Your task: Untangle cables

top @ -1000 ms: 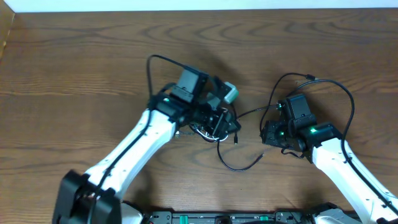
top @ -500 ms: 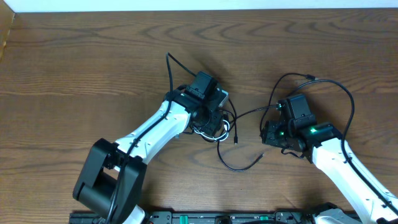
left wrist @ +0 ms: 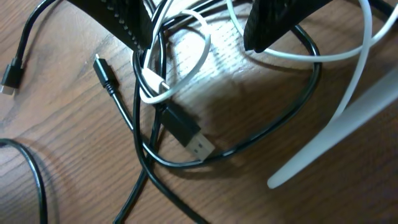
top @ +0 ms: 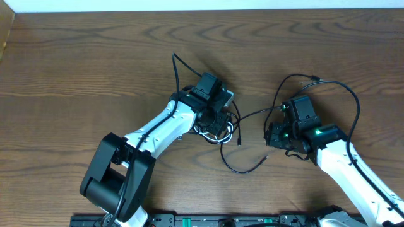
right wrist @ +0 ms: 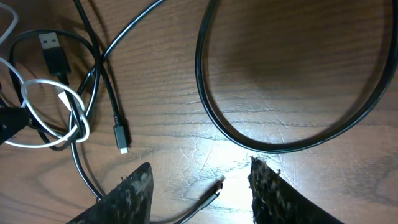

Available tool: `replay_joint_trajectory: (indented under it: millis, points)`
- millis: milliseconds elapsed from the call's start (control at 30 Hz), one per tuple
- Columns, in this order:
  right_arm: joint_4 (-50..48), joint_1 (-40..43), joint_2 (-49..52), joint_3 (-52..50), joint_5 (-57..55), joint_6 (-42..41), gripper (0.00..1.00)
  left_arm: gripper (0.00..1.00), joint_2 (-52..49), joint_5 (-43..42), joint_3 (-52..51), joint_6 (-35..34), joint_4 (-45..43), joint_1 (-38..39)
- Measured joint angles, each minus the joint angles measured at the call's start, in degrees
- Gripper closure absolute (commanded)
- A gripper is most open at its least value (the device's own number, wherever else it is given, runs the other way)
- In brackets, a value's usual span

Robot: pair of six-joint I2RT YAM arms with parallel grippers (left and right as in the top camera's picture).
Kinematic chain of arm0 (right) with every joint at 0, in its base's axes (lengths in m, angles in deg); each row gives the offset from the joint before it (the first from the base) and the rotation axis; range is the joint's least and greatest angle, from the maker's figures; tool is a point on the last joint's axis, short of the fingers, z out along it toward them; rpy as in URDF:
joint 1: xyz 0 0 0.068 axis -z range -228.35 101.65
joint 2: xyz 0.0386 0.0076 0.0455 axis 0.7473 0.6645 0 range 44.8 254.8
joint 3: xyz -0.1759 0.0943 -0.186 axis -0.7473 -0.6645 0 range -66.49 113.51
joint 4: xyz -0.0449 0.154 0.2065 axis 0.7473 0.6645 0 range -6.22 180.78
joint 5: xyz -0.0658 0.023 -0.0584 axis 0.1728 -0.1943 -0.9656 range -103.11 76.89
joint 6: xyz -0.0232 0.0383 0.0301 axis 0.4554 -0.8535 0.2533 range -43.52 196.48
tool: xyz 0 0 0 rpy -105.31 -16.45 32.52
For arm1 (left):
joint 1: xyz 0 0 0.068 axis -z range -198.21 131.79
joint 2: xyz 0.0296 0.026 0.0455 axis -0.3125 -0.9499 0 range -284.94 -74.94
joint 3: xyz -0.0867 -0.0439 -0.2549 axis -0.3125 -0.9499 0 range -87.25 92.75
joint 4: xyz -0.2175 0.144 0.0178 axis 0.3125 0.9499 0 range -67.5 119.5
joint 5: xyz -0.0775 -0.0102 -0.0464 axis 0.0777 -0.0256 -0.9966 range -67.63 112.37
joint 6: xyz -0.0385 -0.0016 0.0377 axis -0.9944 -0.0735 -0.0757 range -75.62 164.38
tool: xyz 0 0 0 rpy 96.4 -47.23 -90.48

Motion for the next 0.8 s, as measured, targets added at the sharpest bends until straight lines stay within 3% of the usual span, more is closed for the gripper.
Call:
replay_joint_trajectory:
  millis: [800]
  points:
    - [0.3,0.0,0.0,0.0,0.0,0.0,0.53,0.48,0.0,-0.2,-4.6,-2.4,-6.4,0.0]
